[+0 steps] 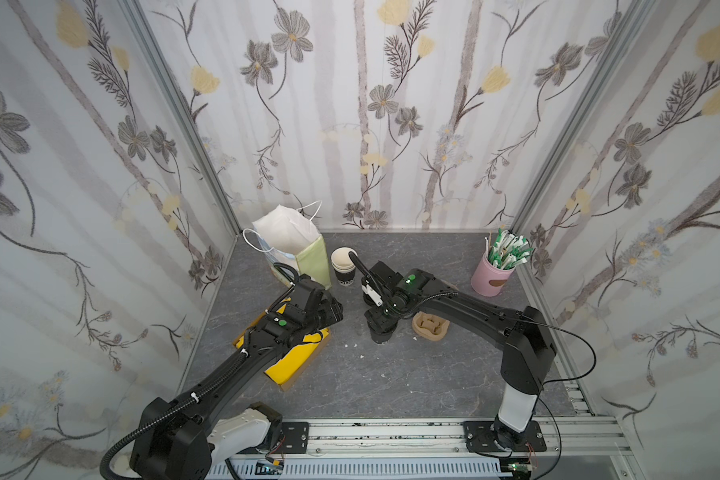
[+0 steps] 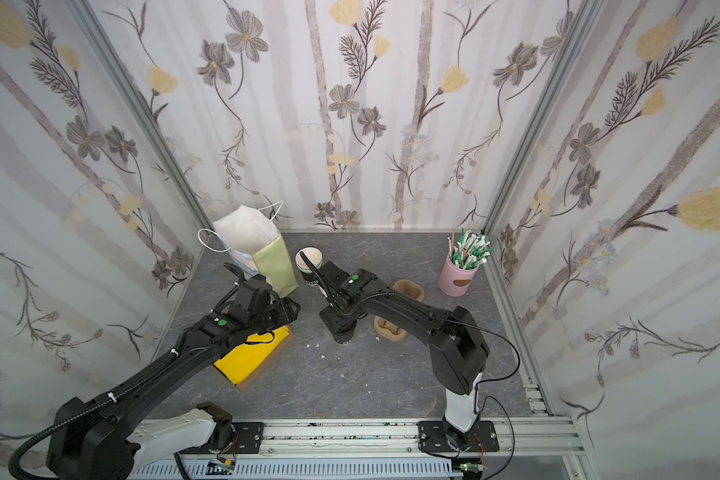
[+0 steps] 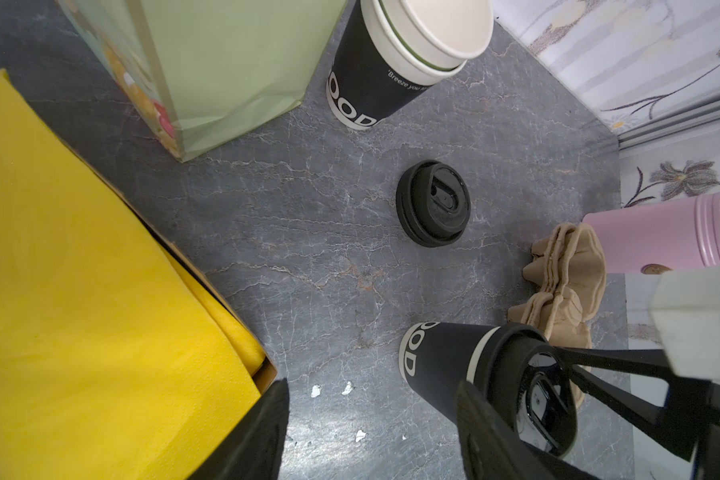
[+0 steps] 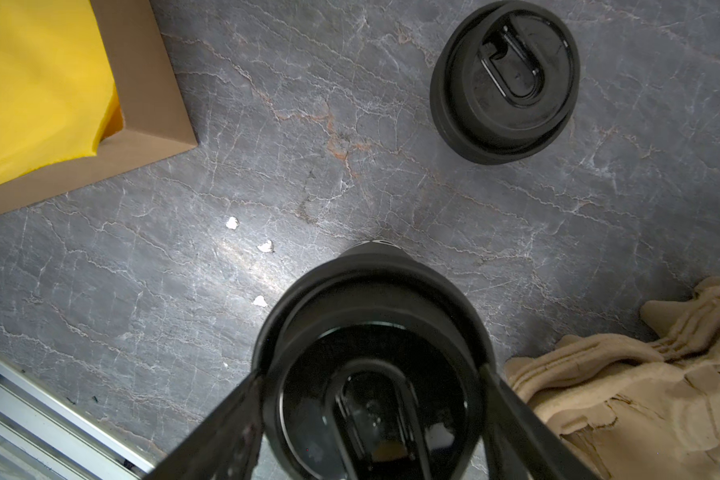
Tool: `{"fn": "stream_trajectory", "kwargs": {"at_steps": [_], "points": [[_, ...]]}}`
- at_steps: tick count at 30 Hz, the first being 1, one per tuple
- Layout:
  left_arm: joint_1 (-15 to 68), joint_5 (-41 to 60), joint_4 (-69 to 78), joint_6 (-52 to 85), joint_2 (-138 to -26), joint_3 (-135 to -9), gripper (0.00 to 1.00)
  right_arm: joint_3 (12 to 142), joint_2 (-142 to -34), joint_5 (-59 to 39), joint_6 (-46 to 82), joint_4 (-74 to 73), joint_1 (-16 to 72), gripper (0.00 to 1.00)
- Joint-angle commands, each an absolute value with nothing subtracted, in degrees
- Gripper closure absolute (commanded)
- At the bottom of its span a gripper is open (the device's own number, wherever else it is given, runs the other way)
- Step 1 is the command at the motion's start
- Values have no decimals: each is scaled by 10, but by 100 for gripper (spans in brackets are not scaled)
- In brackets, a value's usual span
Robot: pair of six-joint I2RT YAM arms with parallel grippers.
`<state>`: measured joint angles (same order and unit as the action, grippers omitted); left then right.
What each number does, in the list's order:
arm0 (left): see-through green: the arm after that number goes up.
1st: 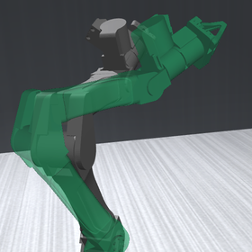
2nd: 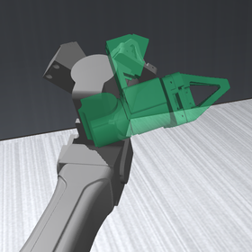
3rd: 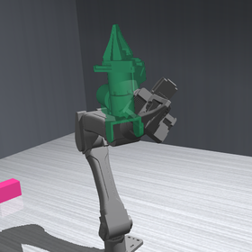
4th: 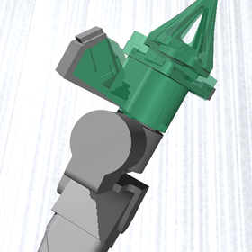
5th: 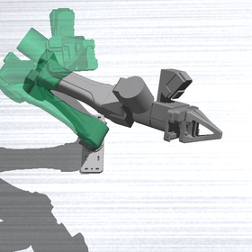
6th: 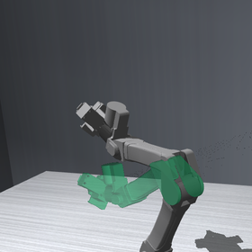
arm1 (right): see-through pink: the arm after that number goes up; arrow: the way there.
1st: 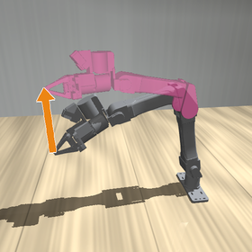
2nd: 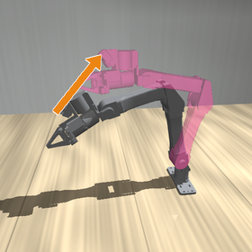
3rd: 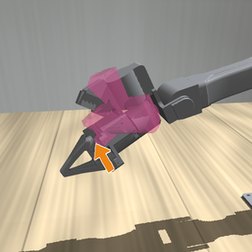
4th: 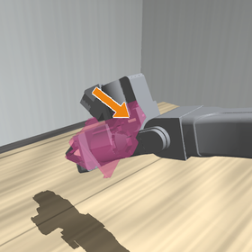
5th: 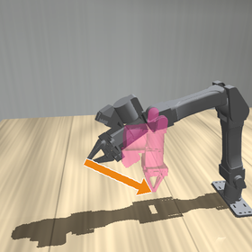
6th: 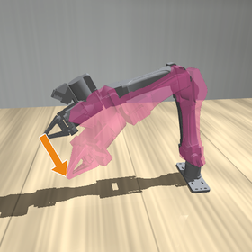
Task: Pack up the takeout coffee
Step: 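Carry the lidded cup with the right gripper toward the pulp carrier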
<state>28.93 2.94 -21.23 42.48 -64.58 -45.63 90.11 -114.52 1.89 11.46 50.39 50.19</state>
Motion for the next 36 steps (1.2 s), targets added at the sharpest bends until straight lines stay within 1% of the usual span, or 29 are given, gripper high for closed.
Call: {"fn": "stream_trajectory", "kwargs": {"at_steps": [1, 6, 21, 29, 36], "points": [[288, 17, -208, 431, -642, -456, 34, 905, -1150, 3, 112, 498, 502, 23], [287, 18, -208, 432, -643, -457, 34, 905, -1149, 4, 106, 500, 502, 25], [285, 10, -208, 432, -662, -472, 34, 898, -1151, 20, 93, 503, 501, 25], [285, 5, -207, 431, -682, -487, 34, 883, -1130, 22, 94, 501, 499, 27], [285, 4, -207, 412, -718, -530, 34, 884, -1103, 6, 108, 504, 481, 29]]}}
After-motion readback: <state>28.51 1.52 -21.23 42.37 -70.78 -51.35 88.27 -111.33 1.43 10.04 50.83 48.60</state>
